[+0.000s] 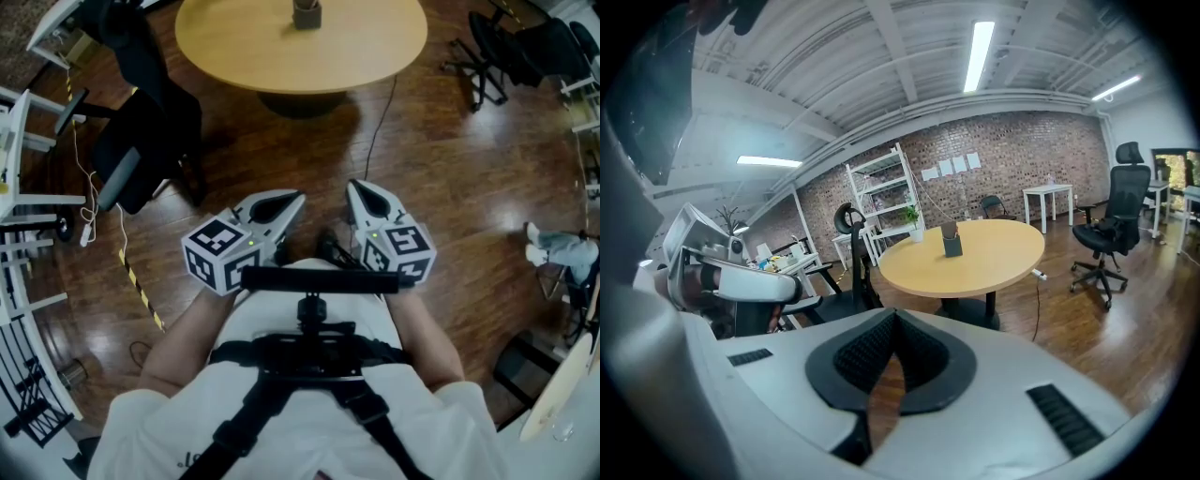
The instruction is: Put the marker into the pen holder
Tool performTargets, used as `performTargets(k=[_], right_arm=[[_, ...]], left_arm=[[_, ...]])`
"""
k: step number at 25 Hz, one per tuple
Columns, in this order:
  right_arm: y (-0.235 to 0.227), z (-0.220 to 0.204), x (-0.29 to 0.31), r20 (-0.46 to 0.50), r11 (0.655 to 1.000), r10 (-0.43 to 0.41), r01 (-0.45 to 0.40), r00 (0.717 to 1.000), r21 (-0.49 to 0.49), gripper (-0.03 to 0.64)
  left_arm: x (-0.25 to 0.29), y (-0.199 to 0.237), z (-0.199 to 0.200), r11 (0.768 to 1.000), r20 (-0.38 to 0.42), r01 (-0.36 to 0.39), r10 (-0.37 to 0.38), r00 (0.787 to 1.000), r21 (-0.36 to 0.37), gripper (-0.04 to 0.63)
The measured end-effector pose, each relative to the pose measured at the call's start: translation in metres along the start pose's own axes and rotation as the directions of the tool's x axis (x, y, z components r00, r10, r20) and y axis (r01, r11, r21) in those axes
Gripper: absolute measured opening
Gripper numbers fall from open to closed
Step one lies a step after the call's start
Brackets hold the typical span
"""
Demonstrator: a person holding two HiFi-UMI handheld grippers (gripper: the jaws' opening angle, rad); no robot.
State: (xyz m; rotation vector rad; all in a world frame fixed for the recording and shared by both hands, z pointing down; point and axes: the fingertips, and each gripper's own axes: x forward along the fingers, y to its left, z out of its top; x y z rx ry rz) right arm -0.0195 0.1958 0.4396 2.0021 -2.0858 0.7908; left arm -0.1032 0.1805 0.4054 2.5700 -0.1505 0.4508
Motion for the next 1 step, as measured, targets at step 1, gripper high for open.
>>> performTargets(k=[1], right_arm=[[-0.0005,0.0,0.0003,-0.001,1.0,0.001,-0.001,1.0,0.003,-0.002]], left_arm=[[0.0007,-0.0001,0.0005,1.0,-0.002,0.001,-0.001,1.0,0.001,-0.003]])
